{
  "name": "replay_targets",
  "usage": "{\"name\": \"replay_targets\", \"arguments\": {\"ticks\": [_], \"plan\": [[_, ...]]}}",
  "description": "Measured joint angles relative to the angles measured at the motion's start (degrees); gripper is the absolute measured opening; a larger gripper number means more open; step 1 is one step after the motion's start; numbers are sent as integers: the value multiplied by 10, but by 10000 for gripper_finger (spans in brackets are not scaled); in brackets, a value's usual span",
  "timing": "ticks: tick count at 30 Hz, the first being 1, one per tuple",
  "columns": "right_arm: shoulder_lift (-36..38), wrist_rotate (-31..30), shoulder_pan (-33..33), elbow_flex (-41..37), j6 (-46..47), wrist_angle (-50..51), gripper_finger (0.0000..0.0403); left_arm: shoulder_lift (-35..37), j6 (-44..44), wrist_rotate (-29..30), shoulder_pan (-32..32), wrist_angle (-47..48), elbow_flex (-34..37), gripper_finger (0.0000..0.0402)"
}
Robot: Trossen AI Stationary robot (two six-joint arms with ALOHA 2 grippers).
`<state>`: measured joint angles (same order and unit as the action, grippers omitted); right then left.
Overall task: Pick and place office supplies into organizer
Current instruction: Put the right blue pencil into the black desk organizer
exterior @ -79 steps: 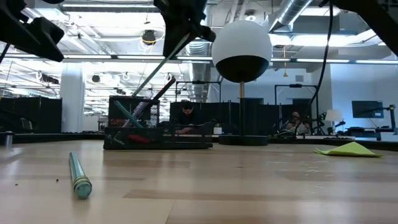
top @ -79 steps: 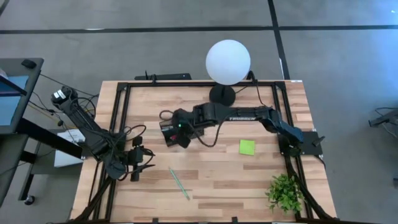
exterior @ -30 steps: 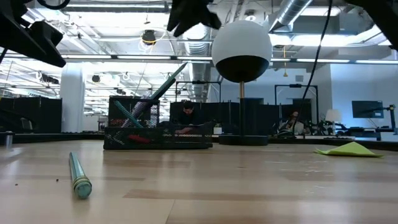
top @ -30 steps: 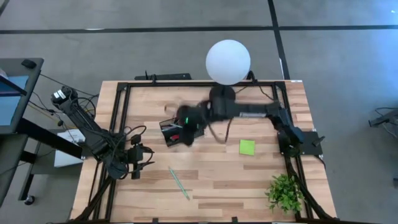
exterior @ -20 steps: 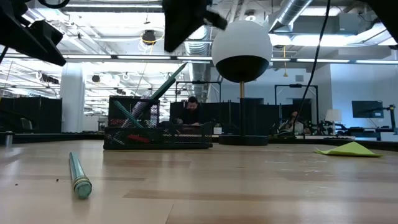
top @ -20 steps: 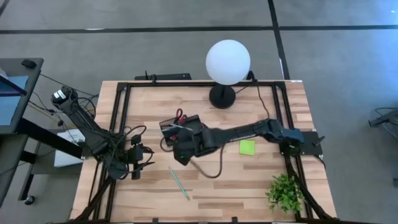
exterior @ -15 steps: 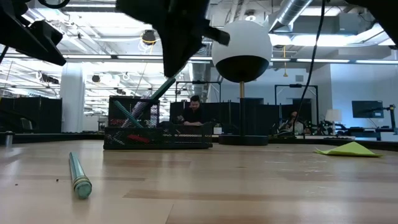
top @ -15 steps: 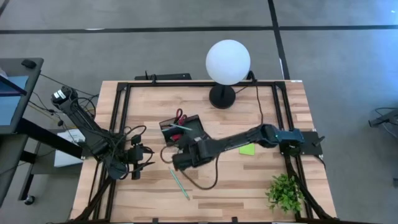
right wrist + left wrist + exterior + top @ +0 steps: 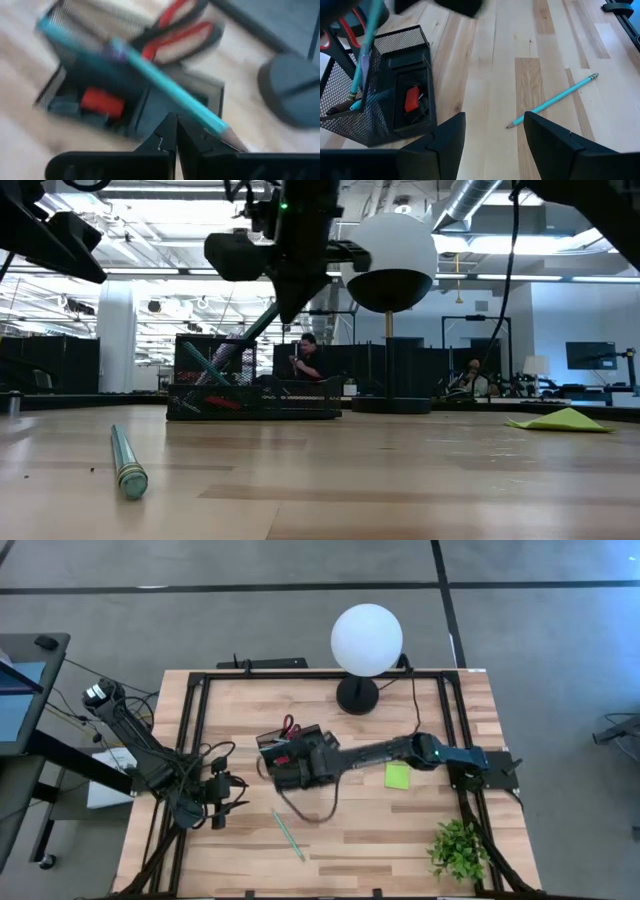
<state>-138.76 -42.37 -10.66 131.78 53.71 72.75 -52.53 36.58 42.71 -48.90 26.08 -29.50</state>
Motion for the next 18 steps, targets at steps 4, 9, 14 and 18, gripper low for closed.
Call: {"name": "replay_targets", "arguments": {"ticks": [4, 9, 14, 18], "plan": [[1, -4, 29, 27, -48, -5, 0, 0, 8, 0, 0, -1, 0, 199], [12, -15, 32, 30, -101, -37, 0, 0, 6, 0, 0, -1, 0, 199], [14, -52, 29, 32, -154, -46, 0, 0, 5, 10, 0, 0, 0, 199], [14, -50, 45, 32, -171, -67, 0, 0, 0, 21, 0, -1, 0, 199]]}}
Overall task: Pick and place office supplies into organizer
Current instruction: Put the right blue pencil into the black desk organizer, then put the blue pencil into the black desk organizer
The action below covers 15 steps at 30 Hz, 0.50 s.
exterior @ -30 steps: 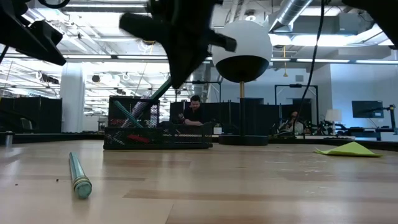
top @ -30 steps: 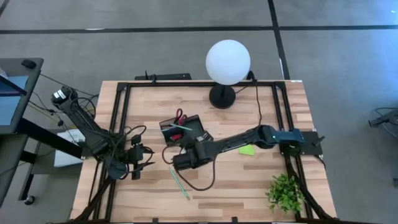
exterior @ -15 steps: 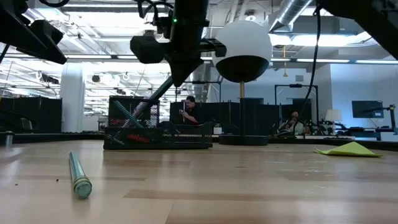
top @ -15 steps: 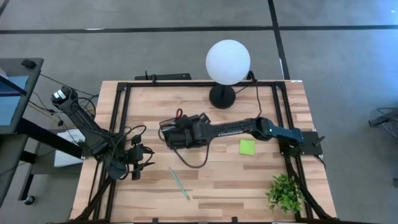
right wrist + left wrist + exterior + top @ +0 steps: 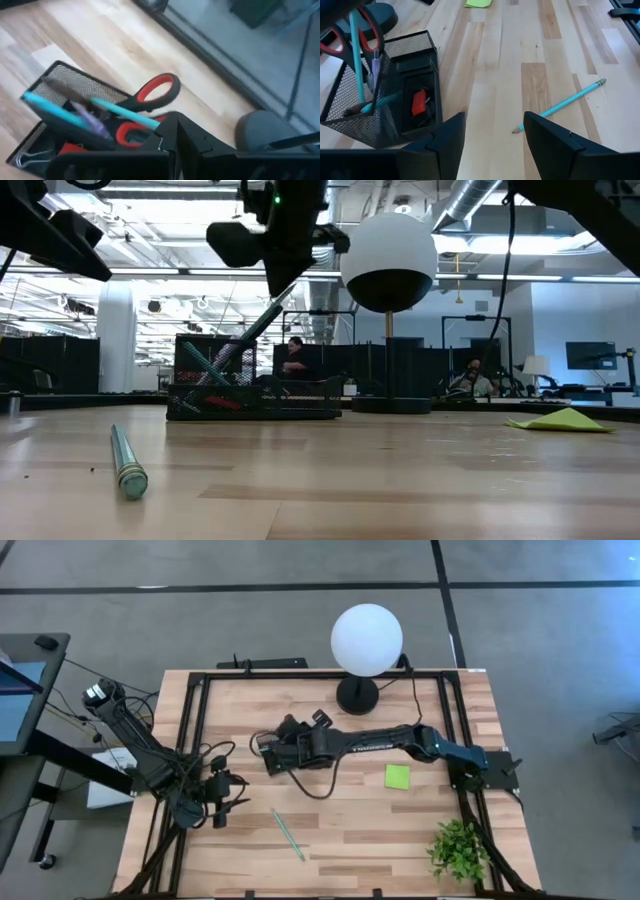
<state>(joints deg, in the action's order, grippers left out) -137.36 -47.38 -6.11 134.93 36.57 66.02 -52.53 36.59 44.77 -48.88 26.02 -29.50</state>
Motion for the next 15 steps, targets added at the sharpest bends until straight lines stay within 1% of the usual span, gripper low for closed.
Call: {"name": "replay_targets", "arguments": {"ticks": [1, 2, 6, 9, 11, 15], "plan": [[0, 12, 3, 0, -1, -4, 0, 0, 1, 3, 0, 0, 0, 199], [0, 11, 5, 0, -5, -10, 0, 0, 6, 3, 0, 0, 0, 199], [0, -63, -9, 0, -52, -48, 0, 0, 11, 1, 0, 0, 0, 199], [16, -62, -19, -1, -87, -80, 0, 0, 10, 5, 2, 0, 0, 199], [32, -71, -25, 2, -96, -91, 0, 0, 10, 14, 5, 0, 0, 199], [61, -88, -66, 1, -95, -68, 0, 0, 28, 15, 8, 2, 0, 199]]}}
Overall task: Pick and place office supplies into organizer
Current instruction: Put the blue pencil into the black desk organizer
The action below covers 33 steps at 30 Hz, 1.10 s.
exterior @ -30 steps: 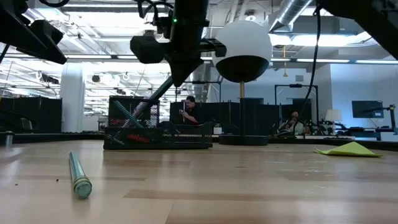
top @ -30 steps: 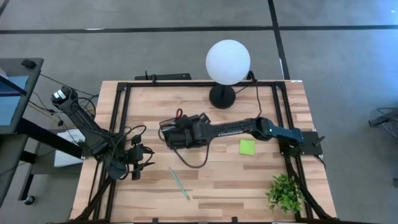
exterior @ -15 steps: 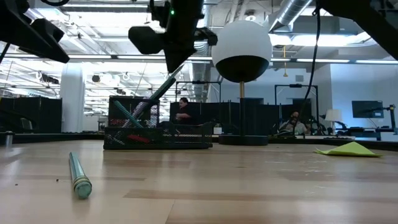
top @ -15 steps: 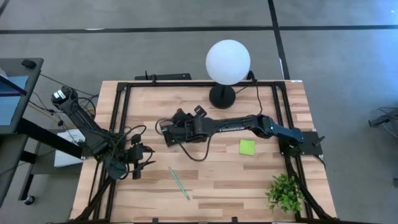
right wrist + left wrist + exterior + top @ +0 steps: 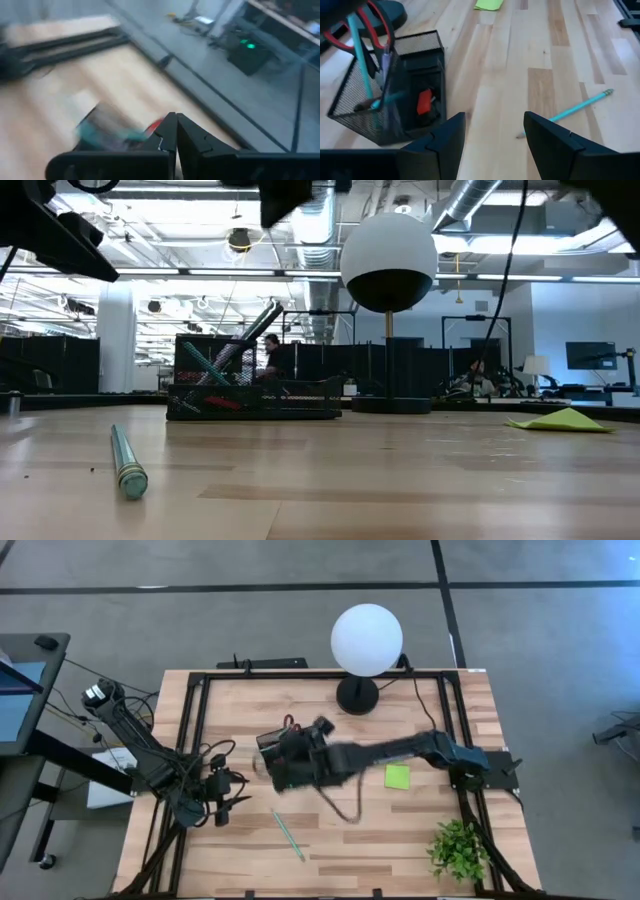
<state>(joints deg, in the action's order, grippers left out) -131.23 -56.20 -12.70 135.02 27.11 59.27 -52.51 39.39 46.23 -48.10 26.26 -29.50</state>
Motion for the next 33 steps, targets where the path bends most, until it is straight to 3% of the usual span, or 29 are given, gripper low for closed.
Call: {"name": "replay_targets", "arguments": {"ticks": [7, 15, 20, 25, 28, 33], "plan": [[34, -6, -116, -2, 119, 69, 0, -1, 39, -50, -1, -5, 0, 199], [6, -46, -243, -23, 303, 63, 0, -46, -144, -158, -2, -92, 0, 199], [-23, -106, -291, -23, 369, 61, 0, -129, -227, -164, -2, -208, 0, 199], [-48, -119, -307, -24, 415, 28, 0, -230, -283, -183, -1, -314, 0, 199], [-55, -88, -303, -20, 410, -17, 0, -270, -287, -211, 5, -356, 0, 199], [-72, 33, -282, -22, 386, -50, 3, -269, -287, -218, 18, -369, 0, 199]]}}
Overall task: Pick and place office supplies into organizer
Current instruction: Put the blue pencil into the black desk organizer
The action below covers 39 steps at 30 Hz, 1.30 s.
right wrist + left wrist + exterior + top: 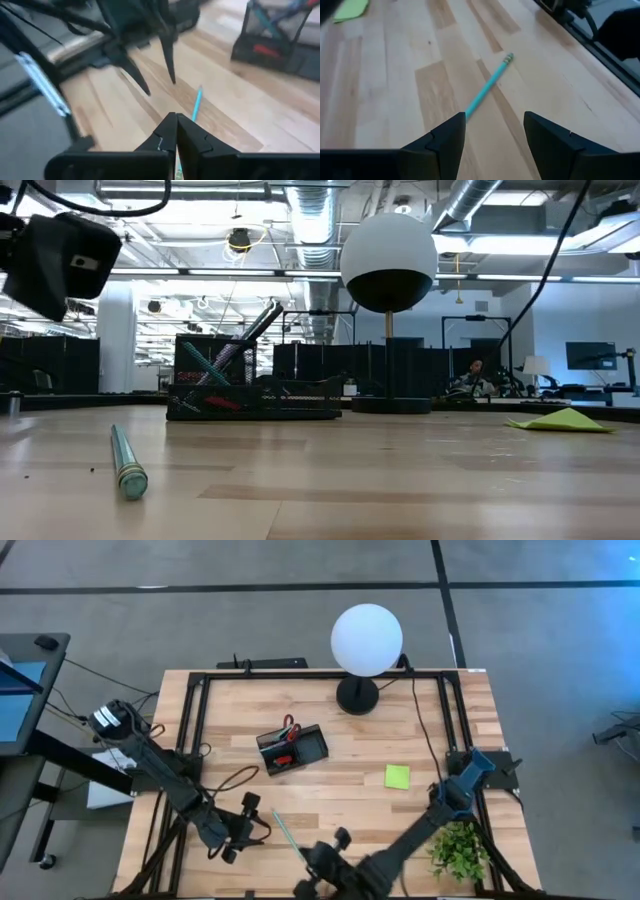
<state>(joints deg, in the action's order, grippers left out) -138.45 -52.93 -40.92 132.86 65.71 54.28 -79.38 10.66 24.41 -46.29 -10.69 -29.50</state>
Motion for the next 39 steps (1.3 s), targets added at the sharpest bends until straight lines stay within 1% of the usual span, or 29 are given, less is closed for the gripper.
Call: {"name": "replay_targets", "arguments": {"ticks": [3, 6, 8, 10, 12, 13, 14, 15, 20, 22, 27, 28, 32, 34, 36, 38, 39], "plan": [[-1, 61, 26, -1, -15, -16, 19, 15, -7, 1, 6, -8, 0, 199], [-13, 111, 48, 2, -46, -50, 47, 21, -35, 2, 9, -2, 0, 199], [-24, 144, 57, -2, -61, -52, 65, 23, -46, 3, 11, -4, 0, 199], [-42, 197, 70, 1, -56, -78, 81, 23, -49, 4, 11, -1, 0, 199], [-47, 246, 77, -2, -52, -68, 93, 23, -48, 5, 11, 1, 0, 199], [-49, 260, 79, -2, -42, -77, 97, 23, -48, 4, 11, 6, 0, 199], [-52, 258, 80, 1, -24, -87, 100, 23, -45, 4, 11, 15, 0, 199], [-55, 240, 80, 2, -7, -94, 102, 23, -41, 4, 11, 22, 0, 199], [-66, 74, 48, 1, 24, -94, 100, 23, -11, -1, 11, 33, 0, 199], [-71, 26, 32, 1, 38, -92, 98, 23, -6, -6, 11, 37, 0, 199], [-104, -23, 11, -2, 48, -99, 98, 23, -18, -17, 14, 36, 0, 199], [-109, -24, 10, -2, 47, -107, 98, 23, -19, -18, 17, 35, 0, 199], [-111, 20, 17, 0, 45, -115, 98, 18, 28, -18, 41, 33, 0, 199], [-111, 26, 21, 0, 43, -114, 98, 0, 64, -31, 56, 33, 0, 199], [-104, 1, 21, -1, 24, -113, 98, -22, 99, -32, 64, 34, 0, 199], [-85, -26, 21, -1, -7, -113, 98, -48, 98, -47, 74, 24, 0, 199], [-73, -40, 20, 0, -24, -115, 98, -59, 83, -56, 77, 19, 0, 199]]}}
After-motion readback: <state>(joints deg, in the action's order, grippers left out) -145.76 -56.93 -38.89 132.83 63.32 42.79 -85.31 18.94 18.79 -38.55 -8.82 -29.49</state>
